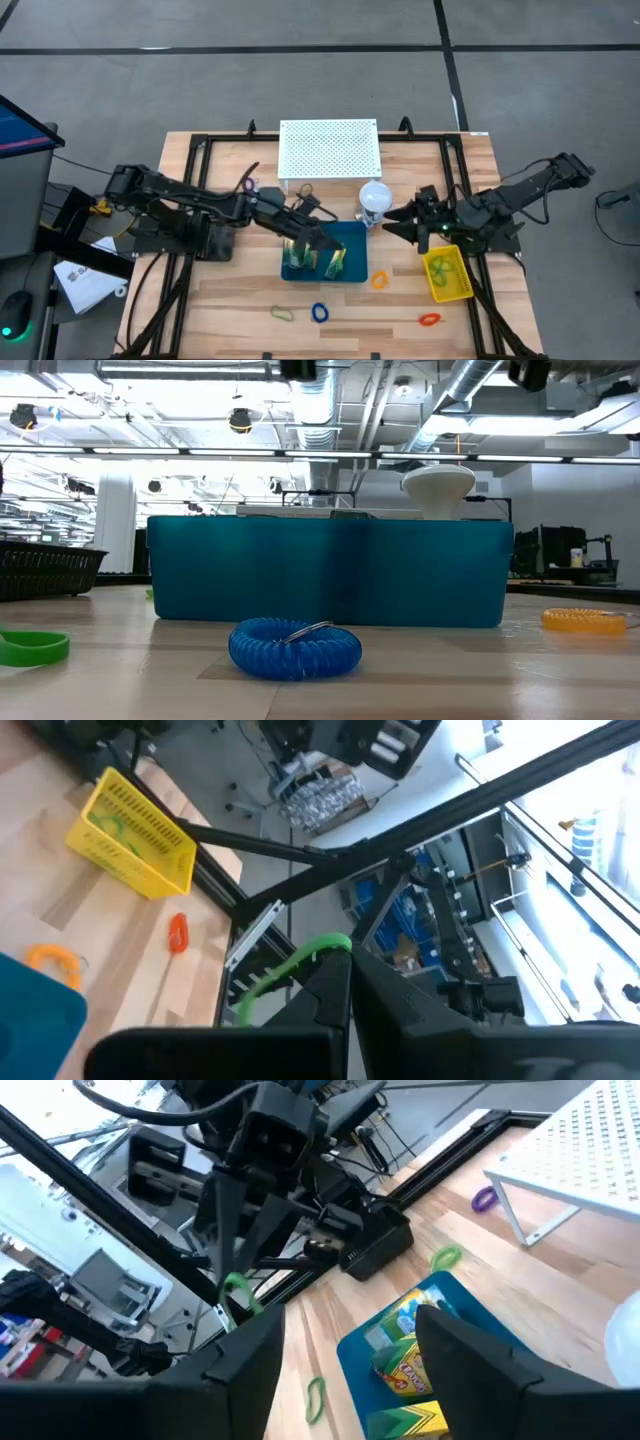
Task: Pick & Place Office Desk Supplies
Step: Put the left green rubber band into the yellow bin
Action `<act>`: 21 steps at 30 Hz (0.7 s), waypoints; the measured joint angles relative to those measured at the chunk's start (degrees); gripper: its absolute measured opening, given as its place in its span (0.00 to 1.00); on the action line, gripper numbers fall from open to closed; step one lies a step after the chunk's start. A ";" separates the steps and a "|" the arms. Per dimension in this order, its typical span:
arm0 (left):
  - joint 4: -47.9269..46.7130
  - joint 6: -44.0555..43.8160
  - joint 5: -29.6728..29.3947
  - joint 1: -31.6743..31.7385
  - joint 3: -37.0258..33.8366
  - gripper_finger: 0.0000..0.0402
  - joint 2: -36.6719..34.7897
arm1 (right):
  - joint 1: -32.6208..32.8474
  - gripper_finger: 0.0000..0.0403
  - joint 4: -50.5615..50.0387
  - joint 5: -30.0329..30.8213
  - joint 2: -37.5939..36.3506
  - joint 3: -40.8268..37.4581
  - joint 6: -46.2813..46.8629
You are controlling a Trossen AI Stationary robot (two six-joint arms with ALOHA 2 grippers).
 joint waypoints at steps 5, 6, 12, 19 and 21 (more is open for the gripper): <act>0.38 0.00 0.15 -0.16 3.49 0.00 2.37 | -3.16 0.56 2.59 -5.01 0.81 0.00 -4.40; 0.40 0.00 0.06 -0.16 4.05 0.00 2.67 | -3.50 0.56 3.95 -5.74 1.36 0.00 -6.12; 0.43 -0.06 -1.39 0.17 4.71 0.00 2.65 | -4.34 0.56 12.49 -8.10 6.91 0.00 -19.40; 1.06 -0.20 -2.90 0.15 4.73 0.00 2.21 | -3.83 0.56 21.14 -9.20 12.39 0.00 -31.44; 1.24 -0.20 -3.20 0.15 4.73 0.00 2.21 | -4.06 0.56 21.28 -10.30 13.10 0.00 -31.47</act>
